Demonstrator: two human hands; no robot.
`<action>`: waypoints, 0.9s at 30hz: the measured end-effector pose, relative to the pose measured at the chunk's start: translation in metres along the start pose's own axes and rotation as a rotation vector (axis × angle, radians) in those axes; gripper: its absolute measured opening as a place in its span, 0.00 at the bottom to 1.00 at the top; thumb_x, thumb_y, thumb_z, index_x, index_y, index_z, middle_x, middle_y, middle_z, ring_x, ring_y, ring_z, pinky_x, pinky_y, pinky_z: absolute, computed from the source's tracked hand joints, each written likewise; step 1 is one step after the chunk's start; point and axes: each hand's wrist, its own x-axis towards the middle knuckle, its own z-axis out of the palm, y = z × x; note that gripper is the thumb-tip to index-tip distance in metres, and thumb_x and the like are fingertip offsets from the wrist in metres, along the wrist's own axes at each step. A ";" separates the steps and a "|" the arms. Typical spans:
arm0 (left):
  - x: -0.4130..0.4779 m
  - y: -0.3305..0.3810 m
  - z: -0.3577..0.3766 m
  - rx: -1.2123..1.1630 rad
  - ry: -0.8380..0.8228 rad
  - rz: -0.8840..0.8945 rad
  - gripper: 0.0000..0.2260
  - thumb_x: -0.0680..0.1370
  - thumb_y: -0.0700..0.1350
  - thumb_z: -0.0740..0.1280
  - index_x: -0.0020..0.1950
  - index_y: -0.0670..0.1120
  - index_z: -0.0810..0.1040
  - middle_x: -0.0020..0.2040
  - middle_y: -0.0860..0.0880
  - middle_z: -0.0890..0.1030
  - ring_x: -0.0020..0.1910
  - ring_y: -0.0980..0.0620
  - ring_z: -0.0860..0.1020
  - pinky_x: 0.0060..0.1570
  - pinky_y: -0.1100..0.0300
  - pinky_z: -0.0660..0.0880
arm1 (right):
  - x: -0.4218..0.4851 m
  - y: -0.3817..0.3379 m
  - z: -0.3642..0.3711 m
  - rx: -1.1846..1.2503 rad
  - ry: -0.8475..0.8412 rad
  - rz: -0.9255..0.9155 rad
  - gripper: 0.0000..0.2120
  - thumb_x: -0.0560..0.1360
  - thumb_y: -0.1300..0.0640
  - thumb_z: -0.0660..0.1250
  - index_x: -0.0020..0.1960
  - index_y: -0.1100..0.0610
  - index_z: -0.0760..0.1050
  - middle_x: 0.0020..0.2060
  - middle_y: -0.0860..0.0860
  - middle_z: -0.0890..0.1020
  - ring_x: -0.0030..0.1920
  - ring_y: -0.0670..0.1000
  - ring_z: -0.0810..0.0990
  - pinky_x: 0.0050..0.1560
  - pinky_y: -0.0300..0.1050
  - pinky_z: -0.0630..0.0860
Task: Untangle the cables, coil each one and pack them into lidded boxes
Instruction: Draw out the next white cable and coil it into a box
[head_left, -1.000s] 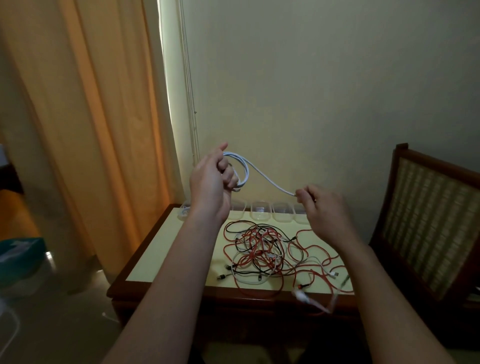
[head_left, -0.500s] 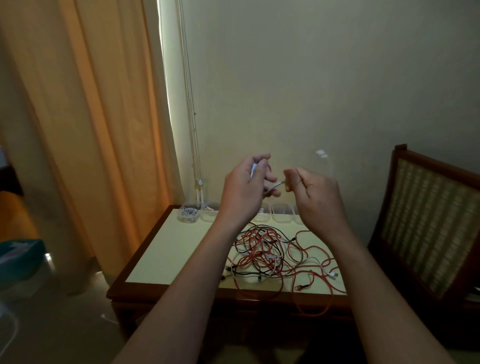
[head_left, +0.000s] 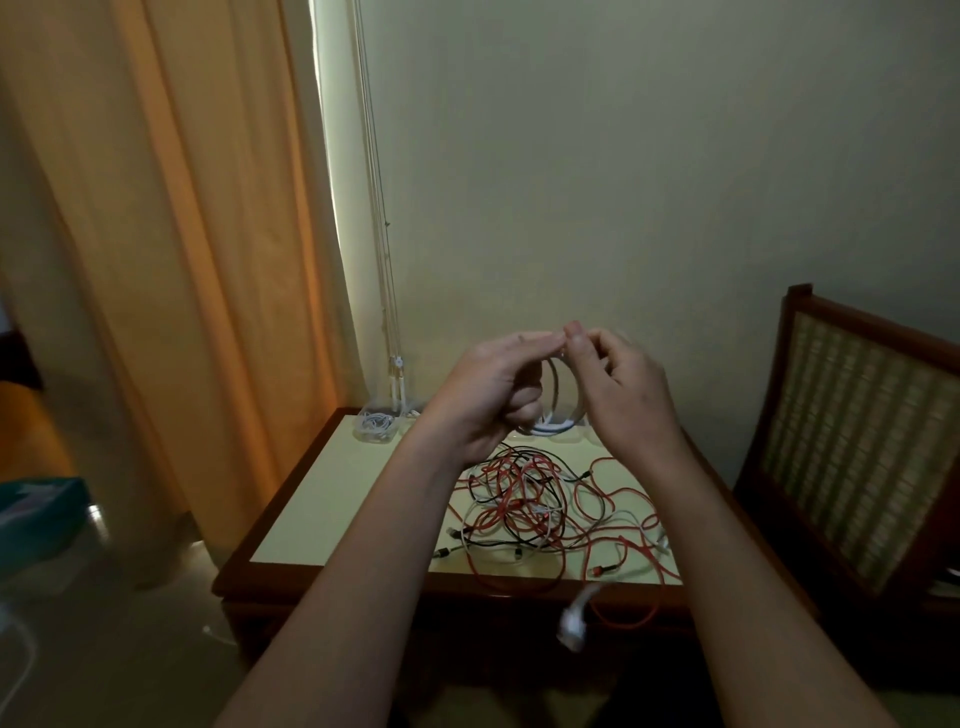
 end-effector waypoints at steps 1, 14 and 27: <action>0.000 0.000 0.000 -0.040 -0.018 -0.008 0.05 0.82 0.41 0.64 0.50 0.42 0.78 0.26 0.54 0.59 0.20 0.60 0.56 0.19 0.67 0.53 | -0.001 -0.003 0.000 0.019 -0.018 0.020 0.22 0.81 0.38 0.59 0.48 0.53 0.82 0.40 0.48 0.81 0.41 0.45 0.77 0.40 0.44 0.71; 0.002 -0.006 -0.004 0.143 -0.001 0.075 0.08 0.82 0.47 0.65 0.51 0.45 0.81 0.34 0.50 0.74 0.30 0.54 0.73 0.33 0.61 0.69 | -0.003 -0.015 -0.004 0.068 -0.082 0.028 0.25 0.83 0.40 0.57 0.33 0.51 0.74 0.27 0.49 0.66 0.27 0.45 0.63 0.28 0.43 0.59; 0.001 -0.006 -0.002 -0.044 0.009 0.052 0.06 0.82 0.42 0.64 0.49 0.42 0.80 0.27 0.53 0.58 0.20 0.60 0.56 0.18 0.68 0.54 | -0.003 -0.011 0.002 0.321 -0.143 0.171 0.25 0.82 0.38 0.57 0.36 0.54 0.74 0.26 0.45 0.70 0.25 0.43 0.65 0.27 0.40 0.61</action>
